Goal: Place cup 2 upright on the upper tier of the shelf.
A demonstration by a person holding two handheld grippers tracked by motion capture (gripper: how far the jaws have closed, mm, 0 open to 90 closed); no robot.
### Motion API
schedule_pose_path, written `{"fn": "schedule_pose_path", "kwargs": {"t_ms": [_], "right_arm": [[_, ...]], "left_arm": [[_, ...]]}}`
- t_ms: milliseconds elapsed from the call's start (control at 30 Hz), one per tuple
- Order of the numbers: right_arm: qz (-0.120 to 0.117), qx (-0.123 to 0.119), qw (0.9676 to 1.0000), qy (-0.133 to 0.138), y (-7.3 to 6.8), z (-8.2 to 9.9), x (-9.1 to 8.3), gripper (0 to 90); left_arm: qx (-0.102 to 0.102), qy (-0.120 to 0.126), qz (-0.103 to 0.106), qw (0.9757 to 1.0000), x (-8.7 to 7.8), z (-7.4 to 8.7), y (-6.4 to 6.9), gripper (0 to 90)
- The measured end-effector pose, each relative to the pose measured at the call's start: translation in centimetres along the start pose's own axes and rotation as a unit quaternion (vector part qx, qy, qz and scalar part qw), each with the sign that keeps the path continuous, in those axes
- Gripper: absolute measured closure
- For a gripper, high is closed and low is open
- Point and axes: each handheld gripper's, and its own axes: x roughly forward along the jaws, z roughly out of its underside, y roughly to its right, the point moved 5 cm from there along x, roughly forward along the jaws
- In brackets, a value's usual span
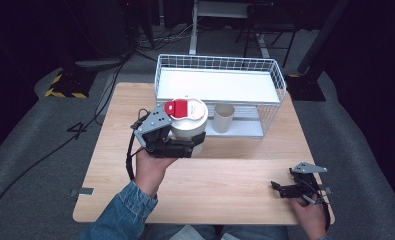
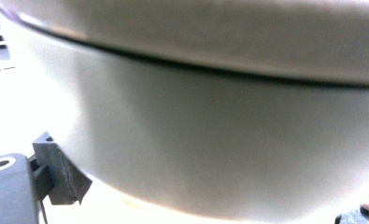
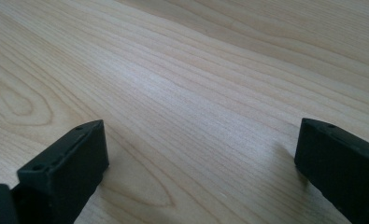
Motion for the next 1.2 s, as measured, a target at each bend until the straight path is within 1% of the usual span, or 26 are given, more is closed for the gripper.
{"fn": "schedule_pose_path", "kwargs": {"t_ms": [67,200,233,467,500,700,733,1000,1067,1200], "right_arm": [[0.0,0.0,1.0,0.0,0.0,0.0,0.0,2.9],[0.0,0.0,1.0,0.0,0.0,0.0,0.0,2.9],[0.0,0.0,1.0,0.0,0.0,0.0,0.0,2.9],[0.0,0.0,1.0,0.0,0.0,0.0,0.0,2.9],[0.0,0.0,1.0,0.0,0.0,0.0,0.0,2.9],[0.001,0.002,1.0,0.0,0.0,0.0,0.0,2.9],[0.002,0.002,1.0,0.0,0.0,0.0,0.0,2.9],[0.002,0.001,1.0,-0.001,0.0,0.0,0.0,2.9],[0.002,0.002,1.0,-0.001,0.0,0.0,0.1,2.9],[0.002,0.001,1.0,-0.001,0.0,0.0,0.0,2.9]], "left_arm": [[0.003,0.002,-0.004,1.0,0.4,-0.5,-0.2,10.0],[0.002,0.0,-0.004,1.0,1.0,-1.1,-0.6,10.0],[0.004,0.001,-0.008,1.0,1.3,-1.5,-0.8,10.0],[0.0,0.006,-0.012,0.9999,2.2,-2.8,-1.6,10.1],[0.0,0.009,-0.017,0.9998,2.5,-3.3,-1.8,10.1],[-0.002,0.015,-0.024,0.9996,3.3,-4.3,-2.3,10.1],[-0.001,0.02,-0.031,0.9993,3.7,-4.7,-2.5,10.1],[0.002,0.034,-0.049,0.9982,5.1,-6.4,-3.5,10.1],[0.002,0.035,-0.051,0.9981,5.3,-6.5,-3.6,10.1],[0.005,0.029,-0.067,0.9973,6.1,-7.2,-4.3,10.1]]}}
